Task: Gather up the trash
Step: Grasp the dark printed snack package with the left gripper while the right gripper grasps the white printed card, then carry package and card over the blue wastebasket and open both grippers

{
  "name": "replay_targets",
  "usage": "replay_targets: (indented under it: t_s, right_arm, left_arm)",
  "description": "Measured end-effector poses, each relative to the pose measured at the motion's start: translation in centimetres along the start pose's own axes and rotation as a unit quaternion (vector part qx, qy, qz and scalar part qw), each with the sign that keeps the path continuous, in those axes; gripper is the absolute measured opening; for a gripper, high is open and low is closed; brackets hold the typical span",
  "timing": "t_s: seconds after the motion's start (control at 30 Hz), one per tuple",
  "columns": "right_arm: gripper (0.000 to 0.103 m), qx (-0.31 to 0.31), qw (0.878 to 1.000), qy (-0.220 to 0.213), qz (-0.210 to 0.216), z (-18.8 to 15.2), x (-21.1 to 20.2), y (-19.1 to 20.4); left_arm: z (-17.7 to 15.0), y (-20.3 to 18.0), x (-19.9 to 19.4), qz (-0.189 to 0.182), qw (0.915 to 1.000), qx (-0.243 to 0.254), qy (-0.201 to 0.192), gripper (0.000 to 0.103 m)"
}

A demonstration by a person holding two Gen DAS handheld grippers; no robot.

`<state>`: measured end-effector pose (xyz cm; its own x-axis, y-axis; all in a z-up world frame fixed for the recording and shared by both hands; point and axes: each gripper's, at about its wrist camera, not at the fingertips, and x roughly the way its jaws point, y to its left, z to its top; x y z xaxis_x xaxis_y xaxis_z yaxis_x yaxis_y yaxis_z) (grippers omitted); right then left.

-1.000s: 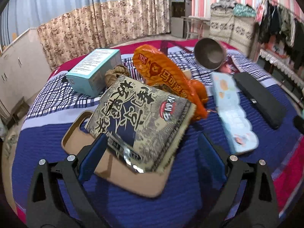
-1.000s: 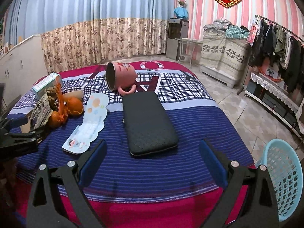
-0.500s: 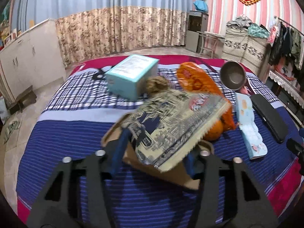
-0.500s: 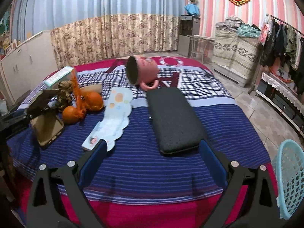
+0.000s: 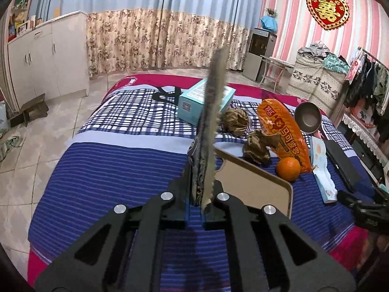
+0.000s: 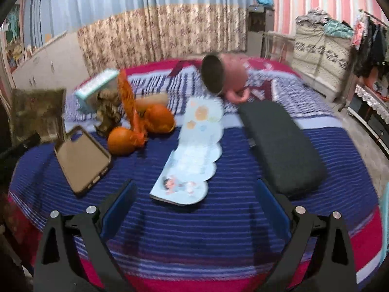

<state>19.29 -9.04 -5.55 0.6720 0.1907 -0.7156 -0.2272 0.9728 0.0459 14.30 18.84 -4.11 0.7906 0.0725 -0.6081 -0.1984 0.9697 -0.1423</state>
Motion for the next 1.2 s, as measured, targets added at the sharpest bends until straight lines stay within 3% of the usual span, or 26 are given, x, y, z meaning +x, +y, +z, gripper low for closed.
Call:
replay_targets:
  t_s: [0.1, 0.27, 0.47, 0.7, 1.0, 1.2]
  right_arm:
    - [0.089, -0.008, 1.000, 0.030, 0.000, -0.2, 2.1, 0.7]
    - [0.055, -0.010, 0.999, 0.031, 0.021, 0.1, 2.2, 0.9]
    - [0.054, -0.019, 0.999, 0.013, 0.037, -0.1, 0.0, -0.1]
    - [0.054, -0.030, 0.999, -0.040, 0.020, -0.2, -5.2, -2.1]
    - [0.054, 0.009, 0.993, -0.106, -0.045, -1.1, -12.3, -9.4]
    - [0.054, 0.042, 0.985, -0.127, -0.109, -3.1, -16.3, -15.3]
  left_arm:
    - [-0.4, 0.6, 0.0, -0.002, 1.0000, -0.004, 0.007, 0.003]
    - [-0.4, 0.7, -0.5, 0.002, 1.0000, -0.002, 0.002, 0.003]
    - [-0.2, -0.5, -1.6, 0.011, 0.9998, 0.005, -0.013, 0.002]
    - [0.4, -2.7, -3.7, -0.003, 0.9991, 0.016, -0.039, 0.002]
    - [1.2, -9.6, -5.4, -0.057, 0.9953, 0.052, -0.058, 0.002]
    - [1.3, -16.1, -6.4, -0.112, 0.9873, 0.086, -0.073, 0.002]
